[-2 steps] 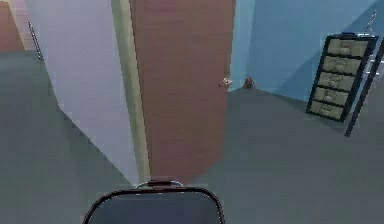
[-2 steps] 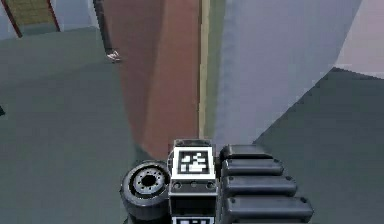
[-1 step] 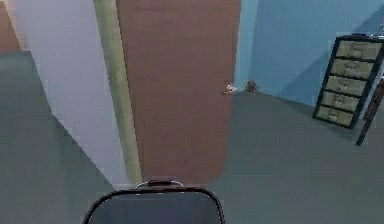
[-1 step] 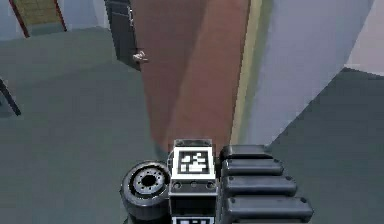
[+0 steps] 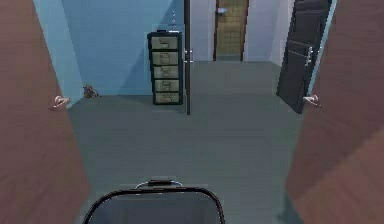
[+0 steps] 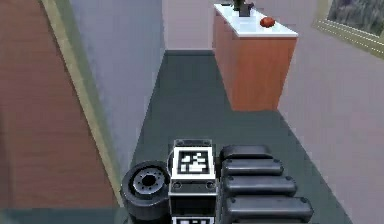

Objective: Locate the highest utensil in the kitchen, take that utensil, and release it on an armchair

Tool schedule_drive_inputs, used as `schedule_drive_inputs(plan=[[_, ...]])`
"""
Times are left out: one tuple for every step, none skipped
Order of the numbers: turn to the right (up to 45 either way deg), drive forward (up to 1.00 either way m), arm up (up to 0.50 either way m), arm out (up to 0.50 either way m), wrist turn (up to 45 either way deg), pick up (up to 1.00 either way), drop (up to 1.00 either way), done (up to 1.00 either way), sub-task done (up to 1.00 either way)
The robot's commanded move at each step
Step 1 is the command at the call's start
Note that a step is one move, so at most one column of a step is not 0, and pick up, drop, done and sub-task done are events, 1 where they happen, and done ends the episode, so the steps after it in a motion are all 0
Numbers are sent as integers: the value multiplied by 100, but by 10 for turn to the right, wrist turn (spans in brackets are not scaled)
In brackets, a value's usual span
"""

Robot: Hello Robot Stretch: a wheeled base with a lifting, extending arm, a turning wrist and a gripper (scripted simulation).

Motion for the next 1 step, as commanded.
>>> schedule_drive_inputs(plan=[[60,0,0,0,0,0,0,0,0]])
